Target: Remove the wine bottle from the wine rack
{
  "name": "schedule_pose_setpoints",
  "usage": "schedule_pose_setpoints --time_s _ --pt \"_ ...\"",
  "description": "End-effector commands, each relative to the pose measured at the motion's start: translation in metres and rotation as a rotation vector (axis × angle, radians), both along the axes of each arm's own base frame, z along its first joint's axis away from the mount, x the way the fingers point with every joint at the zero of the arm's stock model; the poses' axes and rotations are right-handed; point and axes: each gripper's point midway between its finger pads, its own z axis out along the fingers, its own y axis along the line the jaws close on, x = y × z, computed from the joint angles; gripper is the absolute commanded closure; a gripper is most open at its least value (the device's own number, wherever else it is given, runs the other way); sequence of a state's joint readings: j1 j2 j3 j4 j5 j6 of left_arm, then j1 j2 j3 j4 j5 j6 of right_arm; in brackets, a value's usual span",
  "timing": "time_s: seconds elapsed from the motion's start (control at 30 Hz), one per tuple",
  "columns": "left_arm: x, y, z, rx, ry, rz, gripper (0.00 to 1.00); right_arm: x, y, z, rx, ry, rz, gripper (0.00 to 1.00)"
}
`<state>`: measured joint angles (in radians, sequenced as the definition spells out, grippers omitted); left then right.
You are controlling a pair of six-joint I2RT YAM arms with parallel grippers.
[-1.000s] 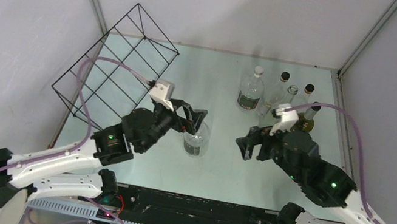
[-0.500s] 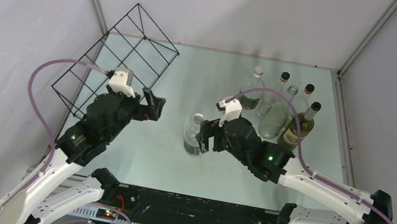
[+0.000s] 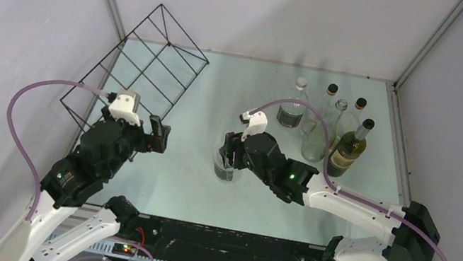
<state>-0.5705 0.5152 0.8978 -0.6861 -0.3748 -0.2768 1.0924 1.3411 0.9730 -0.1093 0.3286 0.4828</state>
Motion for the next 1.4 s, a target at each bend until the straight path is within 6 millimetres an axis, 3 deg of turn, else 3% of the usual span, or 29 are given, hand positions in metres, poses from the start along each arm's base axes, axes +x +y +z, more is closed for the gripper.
schedule_pose_setpoints --time_s 0.0,0.33,0.43,0.53,0.67,1.0,1.37 --pt "-0.005 0.022 -0.009 0.086 0.002 0.059 0.00 0.021 0.004 0.017 0.073 -0.053 -0.069 0.41" --pt "-0.003 0.031 -0.040 0.150 0.044 0.102 0.00 0.036 0.009 0.017 -0.007 -0.101 -0.097 0.55" --pt "-0.001 0.030 -0.043 0.159 0.053 0.098 0.00 0.039 0.004 0.018 -0.043 -0.122 -0.106 0.64" --pt "-0.001 0.026 -0.045 0.157 0.057 0.082 0.00 0.045 -0.005 0.025 -0.069 -0.159 -0.126 0.81" --pt "-0.001 0.026 -0.044 0.153 0.052 0.081 0.00 0.058 -0.029 0.038 -0.104 -0.206 -0.191 0.97" --pt "-0.002 0.029 -0.044 0.150 0.045 0.094 0.00 0.105 -0.107 0.056 -0.183 -0.243 -0.346 1.00" --pt "-0.002 0.032 -0.044 0.153 0.044 0.107 0.00 0.157 -0.164 0.060 -0.159 -0.243 -0.459 1.00"
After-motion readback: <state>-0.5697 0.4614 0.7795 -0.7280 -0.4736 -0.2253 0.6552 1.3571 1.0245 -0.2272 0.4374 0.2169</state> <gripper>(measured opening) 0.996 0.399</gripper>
